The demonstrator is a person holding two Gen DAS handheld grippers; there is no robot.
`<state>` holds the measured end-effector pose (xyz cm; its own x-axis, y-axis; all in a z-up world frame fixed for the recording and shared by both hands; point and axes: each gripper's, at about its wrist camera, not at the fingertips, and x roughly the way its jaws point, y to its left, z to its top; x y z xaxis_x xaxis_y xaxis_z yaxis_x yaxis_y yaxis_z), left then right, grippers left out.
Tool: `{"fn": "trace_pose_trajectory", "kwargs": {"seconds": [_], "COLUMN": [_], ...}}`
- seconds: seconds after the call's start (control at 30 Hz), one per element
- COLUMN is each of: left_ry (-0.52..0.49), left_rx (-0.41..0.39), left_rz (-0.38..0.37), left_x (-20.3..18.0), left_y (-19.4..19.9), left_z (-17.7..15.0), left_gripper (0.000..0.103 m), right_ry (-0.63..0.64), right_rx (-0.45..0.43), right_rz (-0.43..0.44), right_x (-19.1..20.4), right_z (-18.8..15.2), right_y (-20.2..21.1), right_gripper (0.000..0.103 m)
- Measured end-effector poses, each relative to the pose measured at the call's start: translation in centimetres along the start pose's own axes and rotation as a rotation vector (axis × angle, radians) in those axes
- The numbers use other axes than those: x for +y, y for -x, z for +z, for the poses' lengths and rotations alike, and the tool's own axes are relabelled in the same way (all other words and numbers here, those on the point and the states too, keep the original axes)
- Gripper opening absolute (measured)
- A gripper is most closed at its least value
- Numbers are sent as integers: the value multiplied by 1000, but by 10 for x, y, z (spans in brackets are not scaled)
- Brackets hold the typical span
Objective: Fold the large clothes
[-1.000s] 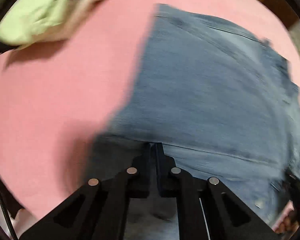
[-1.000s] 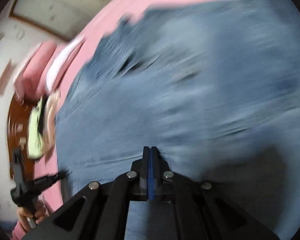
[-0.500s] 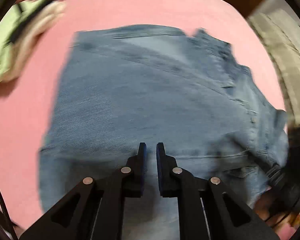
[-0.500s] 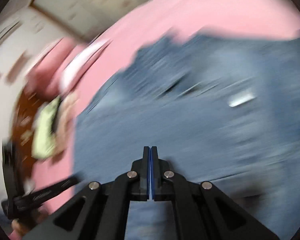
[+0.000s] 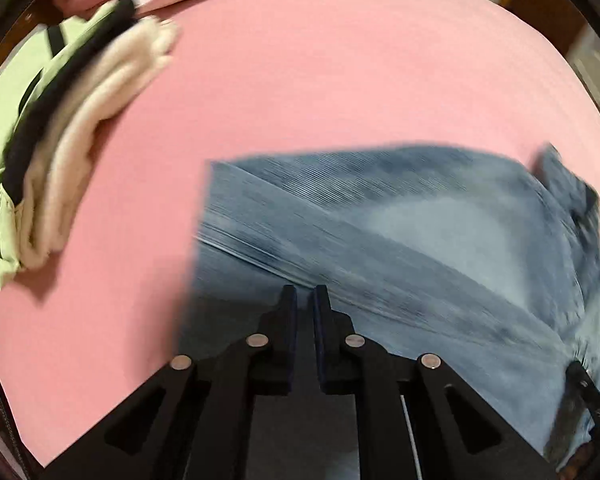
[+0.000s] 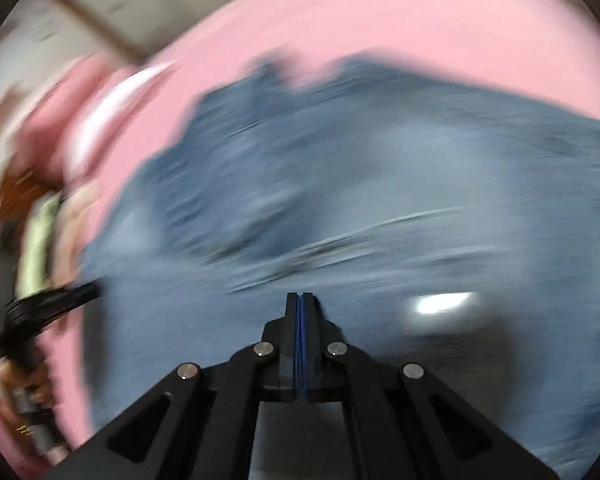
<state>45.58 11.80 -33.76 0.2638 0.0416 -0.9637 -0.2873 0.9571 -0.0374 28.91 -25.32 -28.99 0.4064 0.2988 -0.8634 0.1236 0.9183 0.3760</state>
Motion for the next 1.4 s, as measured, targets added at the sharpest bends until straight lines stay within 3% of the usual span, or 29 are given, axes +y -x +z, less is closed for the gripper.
{"fn": "trace_pose_trajectory", "kwargs": {"seconds": [0.07, 0.1, 0.13, 0.2, 0.3, 0.4, 0.5, 0.6, 0.67, 0.7, 0.8, 0.83, 0.9, 0.97, 1.0, 1.2, 1.4], "left_ry": [8, 3, -9, -1, -1, 5, 14, 21, 23, 27, 29, 13, -15, -36, -55, -154, -216], "left_rx": [-7, -13, -18, -9, -12, -20, -43, -47, -47, -46, -6, 12, 37, 60, 70, 61, 55], "left_rz": [29, 63, 97, 71, 64, 99, 75, 59, 68, 70, 56, 45, 35, 27, 15, 15, 0], "left_x": [9, 6, 8, 12, 16, 18, 16, 15, 15, 13, 25, 28, 30, 30, 31, 40, 46], "left_y": [-6, -10, -13, -18, -12, 6, 34, 59, 73, 79, 100, 106, 115, 123, 130, 169, 196], "left_z": [6, 9, 11, 13, 13, 7, -8, -29, -47, -55, -83, -92, -111, -130, -136, -161, -177], "left_gripper": [7, 7, 7, 7, 7, 7, 13, 38, 64, 68, 76, 78, 79, 79, 79, 81, 82], "right_ry": [-66, -58, -8, 8, -95, -105, -74, -5, 24, 32, 38, 26, -1, -26, -36, -80, -115], "right_rx": [19, 20, 15, 5, -14, -8, -6, -12, 9, 18, 57, 70, 97, 93, 81, 81, 69], "right_rz": [91, 91, 53, -8, -35, -84, -167, -155, -152, -151, -156, -159, -174, -186, -193, -212, -149], "right_x": [-19, -19, -11, -4, 1, 9, 30, 64, 85, 75, 94, 96, 108, 112, 116, 134, 138], "right_z": [1, 1, 0, -3, -4, -1, 5, -1, -9, -15, -34, -42, -57, -72, -80, -114, -141], "right_y": [1, 0, 0, 0, 3, 6, 17, 31, 39, 46, 55, 61, 64, 75, 82, 102, 123], "right_gripper": [0, 0, 0, 0, 0, 0, 0, 2, 2, 2, 3, 5, 23, 62, 66, 68, 68]}}
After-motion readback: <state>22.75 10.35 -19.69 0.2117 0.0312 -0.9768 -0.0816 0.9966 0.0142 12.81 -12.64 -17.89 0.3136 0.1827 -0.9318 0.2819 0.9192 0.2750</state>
